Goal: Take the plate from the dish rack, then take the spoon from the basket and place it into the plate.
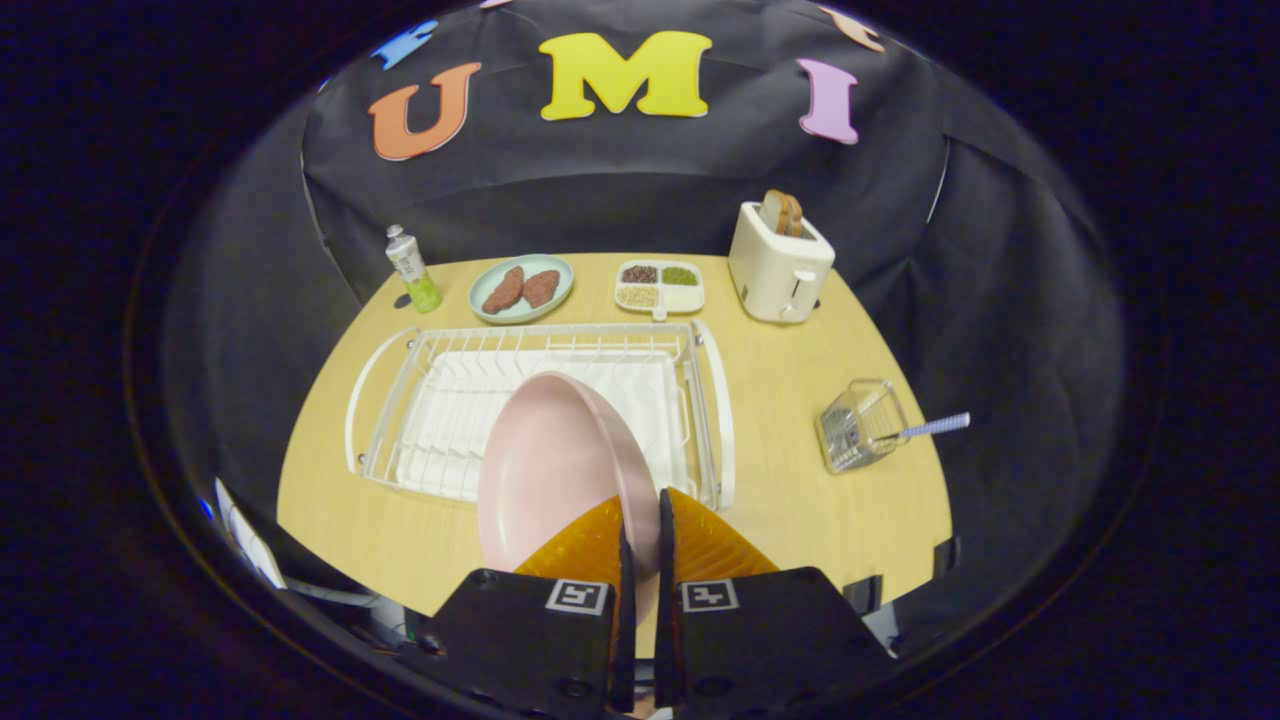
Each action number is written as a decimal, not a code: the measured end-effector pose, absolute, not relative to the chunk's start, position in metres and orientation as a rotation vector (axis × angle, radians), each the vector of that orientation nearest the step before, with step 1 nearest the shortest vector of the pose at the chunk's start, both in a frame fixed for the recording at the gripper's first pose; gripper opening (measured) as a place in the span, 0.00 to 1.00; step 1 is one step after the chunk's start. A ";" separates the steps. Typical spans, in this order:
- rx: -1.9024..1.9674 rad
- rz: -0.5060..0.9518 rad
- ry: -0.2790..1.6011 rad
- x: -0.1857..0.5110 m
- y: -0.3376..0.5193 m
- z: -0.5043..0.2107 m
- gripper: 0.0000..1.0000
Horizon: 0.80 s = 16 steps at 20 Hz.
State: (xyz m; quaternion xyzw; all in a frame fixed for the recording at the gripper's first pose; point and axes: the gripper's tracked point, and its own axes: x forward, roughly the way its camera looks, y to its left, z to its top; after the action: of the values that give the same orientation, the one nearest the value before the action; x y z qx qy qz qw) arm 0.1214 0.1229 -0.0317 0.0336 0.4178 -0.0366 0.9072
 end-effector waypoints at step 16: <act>0.349 0.042 0.922 0.086 0.088 -0.179 0.14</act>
State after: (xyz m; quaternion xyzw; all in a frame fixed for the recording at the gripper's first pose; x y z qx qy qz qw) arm 0.0857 0.0875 -0.1786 0.1673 0.4425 0.0202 0.8808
